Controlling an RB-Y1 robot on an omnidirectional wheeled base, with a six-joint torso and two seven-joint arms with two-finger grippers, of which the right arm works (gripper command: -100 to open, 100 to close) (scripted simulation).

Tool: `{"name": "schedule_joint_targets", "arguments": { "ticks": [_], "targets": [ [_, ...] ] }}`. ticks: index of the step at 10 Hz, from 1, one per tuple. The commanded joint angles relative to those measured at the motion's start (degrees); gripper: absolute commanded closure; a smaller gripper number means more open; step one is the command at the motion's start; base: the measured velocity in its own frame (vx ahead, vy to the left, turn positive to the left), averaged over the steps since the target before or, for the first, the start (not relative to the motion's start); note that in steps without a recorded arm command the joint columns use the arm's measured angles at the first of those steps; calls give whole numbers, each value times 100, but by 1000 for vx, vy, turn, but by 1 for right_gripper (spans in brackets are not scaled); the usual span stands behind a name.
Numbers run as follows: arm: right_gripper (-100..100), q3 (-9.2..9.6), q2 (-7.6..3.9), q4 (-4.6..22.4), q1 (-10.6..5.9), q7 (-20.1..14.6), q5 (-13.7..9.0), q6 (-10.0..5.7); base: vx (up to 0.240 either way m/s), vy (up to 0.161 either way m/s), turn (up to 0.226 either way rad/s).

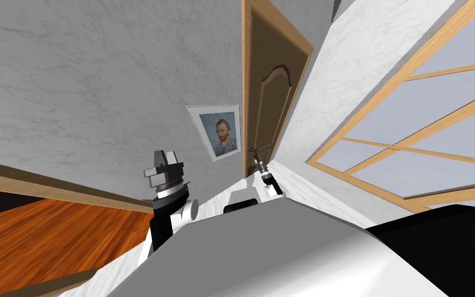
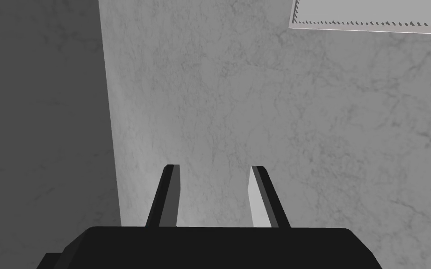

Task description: Pull the door open

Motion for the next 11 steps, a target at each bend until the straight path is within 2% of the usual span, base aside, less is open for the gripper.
{"name": "schedule_joint_targets", "arguments": {
  "ticks": [1,5,11],
  "targets": [
    [-100,10,-51,214,-91,-52,-38,-12,48,-94,37],
    [-100,144,-297,985,-404,-275,-226,-71,45,-99,156],
    [-100,326,-631,2179,-831,-580,-484,-151,32,-132,149]
  ]
}}
